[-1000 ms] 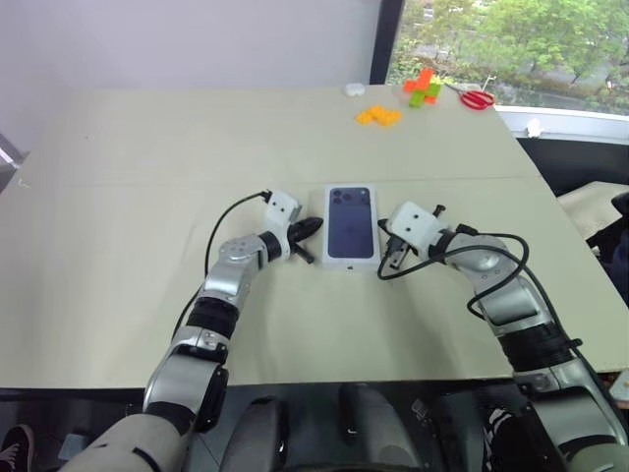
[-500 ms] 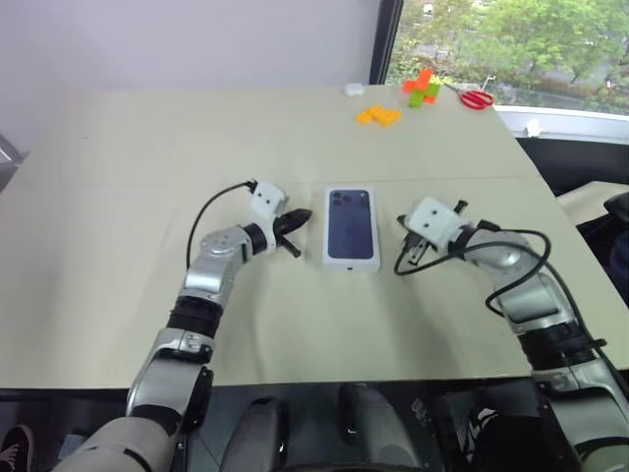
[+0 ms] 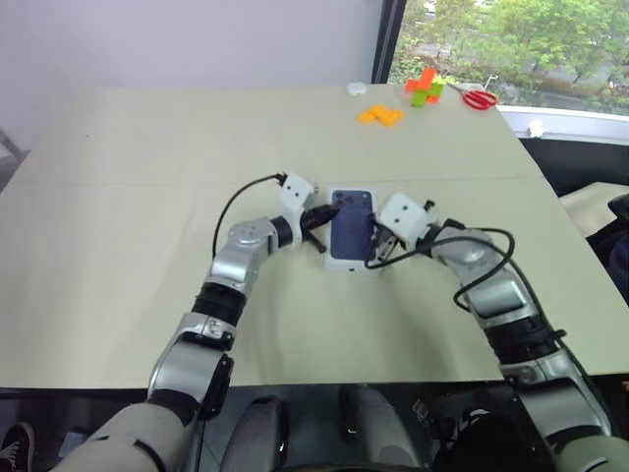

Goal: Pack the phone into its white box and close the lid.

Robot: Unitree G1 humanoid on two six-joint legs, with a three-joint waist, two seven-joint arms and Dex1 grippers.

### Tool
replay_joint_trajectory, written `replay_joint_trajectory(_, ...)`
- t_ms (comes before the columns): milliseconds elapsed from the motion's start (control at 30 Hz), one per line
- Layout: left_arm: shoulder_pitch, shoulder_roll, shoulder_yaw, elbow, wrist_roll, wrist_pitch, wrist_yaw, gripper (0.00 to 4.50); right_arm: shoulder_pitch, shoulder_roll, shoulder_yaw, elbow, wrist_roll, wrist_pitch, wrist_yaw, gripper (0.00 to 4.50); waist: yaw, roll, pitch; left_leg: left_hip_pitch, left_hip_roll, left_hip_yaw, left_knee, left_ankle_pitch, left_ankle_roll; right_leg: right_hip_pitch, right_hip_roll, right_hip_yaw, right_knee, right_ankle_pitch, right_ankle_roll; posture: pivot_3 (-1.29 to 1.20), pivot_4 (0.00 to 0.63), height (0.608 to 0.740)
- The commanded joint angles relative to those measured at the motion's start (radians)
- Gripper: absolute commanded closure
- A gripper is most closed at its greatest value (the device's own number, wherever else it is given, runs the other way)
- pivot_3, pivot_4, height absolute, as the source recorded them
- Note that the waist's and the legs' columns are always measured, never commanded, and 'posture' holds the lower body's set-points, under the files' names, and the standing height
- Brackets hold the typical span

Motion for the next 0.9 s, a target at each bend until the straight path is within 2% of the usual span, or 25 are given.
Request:
replay_joint_trajectory(33,0.024,0.026,-0.043,0.011,0.057,-0.004,-0.002,4.39,0.027,0.002,0.012,-0.038,-0.021,0.015,-0.006,4.5,-0.001,0.0,0.0,0.001,0.0,0.0,0.0,0.0,0.0,0.0,0.0,0.0,0.0,0.0,0.0,0.0,0.15,0.74)
replay_joint_trajectory(300,0.044,0.058,-0.025,-0.084,0.029,0.052,-0.033,4.39,0.013,-0.02,-0.033,-0.086,0.021,0.058,0.025,4.5,-0.002,-0.001,-0.001,0.006,0.001,-0.001,0.0,0.0,0.0,0.005,0.001,0.0,0.0,0.0,0.0,0.0,0.15,0.74)
replay_joint_trajectory(567,0.124,0.09,0.003,-0.383,-0.101,0.224,-0.102,4.39,0.054,-0.025,-0.102,-0.262,0.164,0.18,0.105,4.5,0.0,-0.001,-0.001,0.001,0.001,-0.003,0.0,0.0,0.0,0.0,0.001,0.0,0.001,0.0,0.0,0.0,0.15,0.74)
replay_joint_trajectory(700,0.162,0.117,-0.078,-0.392,-0.033,0.207,-0.103,4.39,0.113,-0.037,-0.047,-0.274,0.135,0.181,0.103,4.5,0.0,0.0,-0.001,0.002,0.001,-0.004,0.0,0.0,0.0,0.002,0.001,0.0,0.0,0.0,0.0,0.0,0.15,0.74)
replay_joint_trajectory(800,0.166,0.122,-0.1,-0.42,-0.036,0.287,-0.096,4.39,0.137,-0.038,-0.023,-0.281,0.121,0.184,0.1,4.5,-0.002,0.0,-0.001,0.002,0.001,-0.002,0.0,0.0,0.0,0.001,0.001,0.001,0.0,0.0,0.0,0.0,0.15,0.74)
replay_joint_trajectory(900,0.176,0.167,-0.145,-0.416,0.019,0.266,-0.108,4.39,0.138,-0.045,-0.011,-0.275,0.101,0.176,0.092,4.5,-0.002,-0.001,-0.001,0.004,0.001,-0.002,0.0,0.0,0.0,0.002,0.001,0.001,0.0,0.0,0.001,0.0,0.15,0.74)
